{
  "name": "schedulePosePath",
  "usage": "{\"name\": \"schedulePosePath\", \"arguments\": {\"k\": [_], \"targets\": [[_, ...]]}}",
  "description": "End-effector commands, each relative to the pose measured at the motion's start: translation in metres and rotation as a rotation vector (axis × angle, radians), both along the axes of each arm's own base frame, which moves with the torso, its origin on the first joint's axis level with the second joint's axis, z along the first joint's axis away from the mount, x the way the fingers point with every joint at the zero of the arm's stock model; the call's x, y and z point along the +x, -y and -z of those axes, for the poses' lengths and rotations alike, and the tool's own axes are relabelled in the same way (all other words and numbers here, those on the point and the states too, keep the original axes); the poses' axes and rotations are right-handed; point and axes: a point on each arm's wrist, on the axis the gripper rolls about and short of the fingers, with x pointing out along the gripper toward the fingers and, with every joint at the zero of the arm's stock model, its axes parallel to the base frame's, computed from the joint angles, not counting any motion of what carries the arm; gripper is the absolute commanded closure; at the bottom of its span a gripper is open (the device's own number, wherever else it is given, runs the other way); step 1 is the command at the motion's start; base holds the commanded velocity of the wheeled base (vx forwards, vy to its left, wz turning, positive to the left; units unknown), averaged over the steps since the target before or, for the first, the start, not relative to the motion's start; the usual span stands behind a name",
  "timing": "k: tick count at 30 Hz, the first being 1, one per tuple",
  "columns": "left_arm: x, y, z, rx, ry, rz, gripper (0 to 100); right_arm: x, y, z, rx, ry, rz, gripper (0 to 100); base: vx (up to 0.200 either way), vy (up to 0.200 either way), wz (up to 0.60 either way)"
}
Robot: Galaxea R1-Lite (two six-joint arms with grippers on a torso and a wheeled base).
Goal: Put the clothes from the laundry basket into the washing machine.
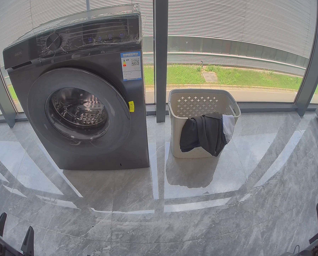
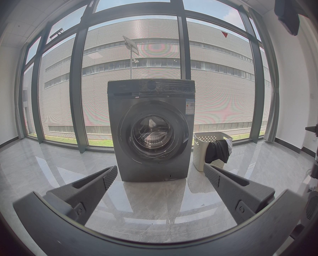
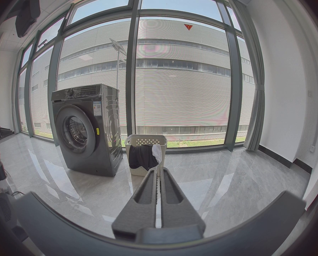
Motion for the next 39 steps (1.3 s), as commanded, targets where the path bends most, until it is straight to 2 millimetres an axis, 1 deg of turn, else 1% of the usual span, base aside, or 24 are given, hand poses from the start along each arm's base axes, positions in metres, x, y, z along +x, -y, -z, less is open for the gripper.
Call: {"name": "schedulePosePath", "arguments": {"k": [1, 39], "targets": [[0.0001, 0.0, 0.0052, 0.0, -0.001, 0.001, 0, 0.0003, 0.0, 0.0052, 0.0, -0.004, 0.0, 100, 0.0, 0.0, 0.0], [0.0001, 0.0, 0.0052, 0.0, -0.001, -0.001, 0, 0.0004, 0.0, 0.0051, -0.002, -0.006, 0.0, 100, 0.0, 0.0, 0.0]]}}
